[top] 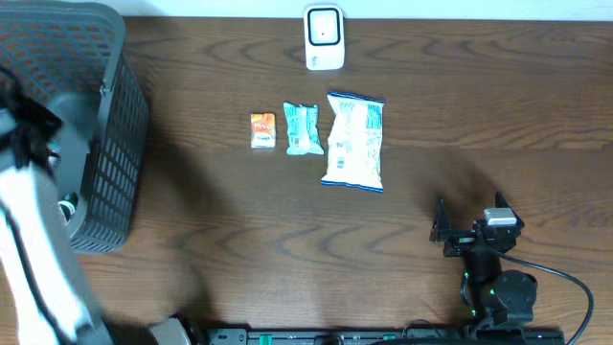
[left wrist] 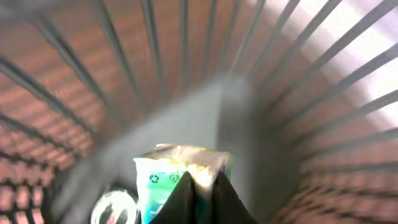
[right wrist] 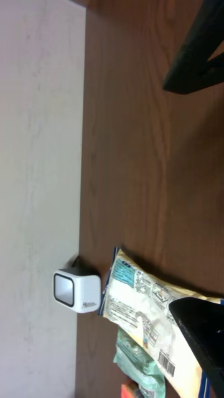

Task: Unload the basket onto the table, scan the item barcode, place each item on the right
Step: 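Grasp the small green package and place it left of the orange package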

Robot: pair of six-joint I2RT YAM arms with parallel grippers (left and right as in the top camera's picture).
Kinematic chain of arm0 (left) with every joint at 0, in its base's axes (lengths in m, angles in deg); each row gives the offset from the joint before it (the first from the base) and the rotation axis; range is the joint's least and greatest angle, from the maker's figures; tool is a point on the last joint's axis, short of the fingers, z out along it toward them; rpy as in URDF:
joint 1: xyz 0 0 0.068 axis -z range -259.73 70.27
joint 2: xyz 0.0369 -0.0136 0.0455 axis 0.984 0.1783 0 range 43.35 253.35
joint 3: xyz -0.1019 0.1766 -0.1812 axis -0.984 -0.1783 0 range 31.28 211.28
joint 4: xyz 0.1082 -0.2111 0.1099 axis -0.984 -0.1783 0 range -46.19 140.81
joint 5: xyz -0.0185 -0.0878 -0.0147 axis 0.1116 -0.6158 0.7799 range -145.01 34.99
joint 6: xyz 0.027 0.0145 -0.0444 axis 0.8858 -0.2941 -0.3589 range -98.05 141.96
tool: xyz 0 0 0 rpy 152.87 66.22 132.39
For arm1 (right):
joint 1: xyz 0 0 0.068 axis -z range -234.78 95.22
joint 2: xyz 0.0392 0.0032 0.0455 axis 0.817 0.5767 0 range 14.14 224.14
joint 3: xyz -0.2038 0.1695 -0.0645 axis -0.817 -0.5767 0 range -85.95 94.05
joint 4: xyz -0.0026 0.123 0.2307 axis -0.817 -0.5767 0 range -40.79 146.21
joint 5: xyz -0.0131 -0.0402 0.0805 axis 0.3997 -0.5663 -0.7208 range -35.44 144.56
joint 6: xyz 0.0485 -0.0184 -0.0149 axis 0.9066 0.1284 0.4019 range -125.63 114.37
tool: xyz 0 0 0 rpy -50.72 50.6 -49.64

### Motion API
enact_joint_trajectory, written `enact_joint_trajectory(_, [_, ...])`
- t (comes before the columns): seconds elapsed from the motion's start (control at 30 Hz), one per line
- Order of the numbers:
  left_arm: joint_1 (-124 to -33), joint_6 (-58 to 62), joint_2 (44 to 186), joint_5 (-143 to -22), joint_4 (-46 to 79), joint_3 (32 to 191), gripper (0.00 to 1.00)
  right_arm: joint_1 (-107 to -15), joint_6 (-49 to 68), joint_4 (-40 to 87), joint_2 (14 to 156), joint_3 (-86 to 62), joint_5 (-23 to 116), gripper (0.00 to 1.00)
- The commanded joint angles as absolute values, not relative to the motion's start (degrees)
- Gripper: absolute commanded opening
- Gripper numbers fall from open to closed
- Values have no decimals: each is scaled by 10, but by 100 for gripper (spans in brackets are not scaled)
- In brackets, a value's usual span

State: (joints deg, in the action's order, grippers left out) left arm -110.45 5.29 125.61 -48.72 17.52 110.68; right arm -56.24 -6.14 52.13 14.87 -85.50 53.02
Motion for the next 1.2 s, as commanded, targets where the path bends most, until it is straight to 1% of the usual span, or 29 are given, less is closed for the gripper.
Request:
enact_joint_trajectory(0.0, [-1105,-13,1133,-521,193,1122,7,-560,-66,519,147,-856,531,99])
enact_joint_trajectory(0.07, [-1105,-42,1092,-614,213,1122,7,-559,-66,519,147,-856,531,99])
enact_joint_trajectory(0.13, [-1096,-43,1071,-689,236,1122,7,-559,-66,519,147,-856,531,99])
enact_joint_trajectory(0.2, [-1057,-43,1057,-758,265,1122,7,-559,-66,519,147,-856,531,99])
enact_joint_trajectory(0.23, [-1040,-43,1057,-772,270,1122,7,-559,-66,519,147,-856,531,99])
enact_joint_trajectory(0.3, [-969,-23,1066,-788,274,1121,7,-559,-66,519,147,-856,531,99])
enact_joint_trajectory(0.33, [-942,-2,1072,-788,273,1121,7,-559,-66,519,147,-856,531,99])
enact_joint_trajectory(0.37, [-885,50,1089,-788,266,1121,7,-559,-66,519,147,-856,531,99])
enact_joint_trajectory(0.4, [-868,64,1095,-788,264,1121,7,-560,-66,519,147,-856,531,99])
enact_joint_trajectory(0.47, [-800,113,1130,-773,251,1121,7,-560,-66,519,147,-856,531,99])
enact_joint_trajectory(0.5, [-774,124,1148,-748,243,1121,7,-560,-66,519,147,-856,531,99])
enact_joint_trajectory(0.53, [-752,125,1167,-710,235,1121,7,-559,-66,519,147,-856,531,99])
enact_joint_trajectory(0.6, [-704,125,1221,-593,212,1121,7,-560,-66,519,147,-856,531,99])
enact_joint_trajectory(0.67, [-683,125,1261,-530,203,1121,7,-560,-66,519,147,-856,531,99])
enact_joint_trajectory(0.7, [-667,125,1306,-491,200,1121,7,-560,-66,519,147,-856,531,99])
enact_joint_trajectory(0.9, [-658,130,1435,-477,202,1121,7,-559,-66,519,147,-856,531,99])
enact_joint_trajectory(1.07, [-658,130,1500,-477,202,1121,8,-559,-66,519,147,-856,531,99])
enact_joint_trajectory(1.13, [-658,130,1508,-477,202,1121,14,-559,-66,519,147,-856,531,99])
enact_joint_trajectory(1.17, [-658,130,1509,-477,203,1121,22,-560,-66,519,147,-856,531,99])
